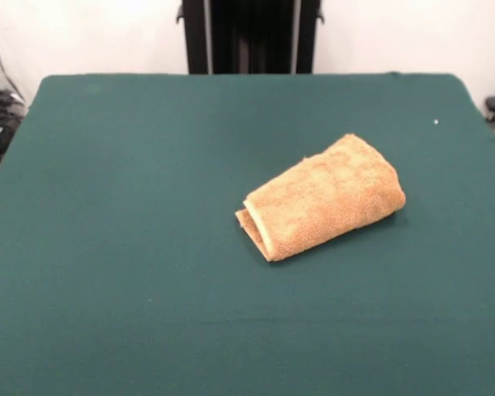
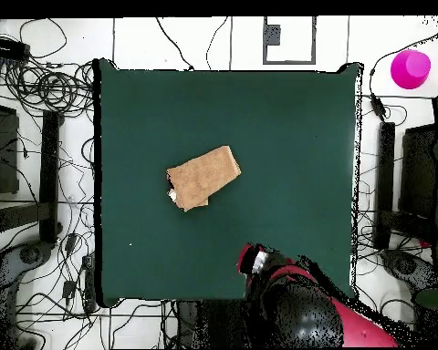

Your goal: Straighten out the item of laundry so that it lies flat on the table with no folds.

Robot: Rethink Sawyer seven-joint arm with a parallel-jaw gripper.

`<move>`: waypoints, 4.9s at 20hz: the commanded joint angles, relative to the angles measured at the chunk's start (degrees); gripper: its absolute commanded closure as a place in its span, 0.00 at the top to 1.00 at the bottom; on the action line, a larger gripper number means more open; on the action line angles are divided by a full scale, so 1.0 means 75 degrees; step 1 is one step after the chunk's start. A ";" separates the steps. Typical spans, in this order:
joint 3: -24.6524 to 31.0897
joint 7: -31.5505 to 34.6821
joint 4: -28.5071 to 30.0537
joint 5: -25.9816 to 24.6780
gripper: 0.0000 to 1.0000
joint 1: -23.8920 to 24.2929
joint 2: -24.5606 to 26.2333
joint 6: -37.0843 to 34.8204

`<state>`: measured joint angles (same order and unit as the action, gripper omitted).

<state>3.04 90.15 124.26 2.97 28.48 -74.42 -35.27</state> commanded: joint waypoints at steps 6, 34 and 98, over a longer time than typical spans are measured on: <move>0.2270 -0.1234 -0.0246 -0.0583 1.00 0.0289 0.1687 0.0421; 0.2639 0.1033 -0.0316 -0.1104 1.00 -0.0396 0.3816 0.3383; 0.3087 0.0793 -0.2671 -0.2675 1.00 0.0005 0.6681 0.5187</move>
<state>18.78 90.15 108.10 -15.42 28.78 -27.22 5.75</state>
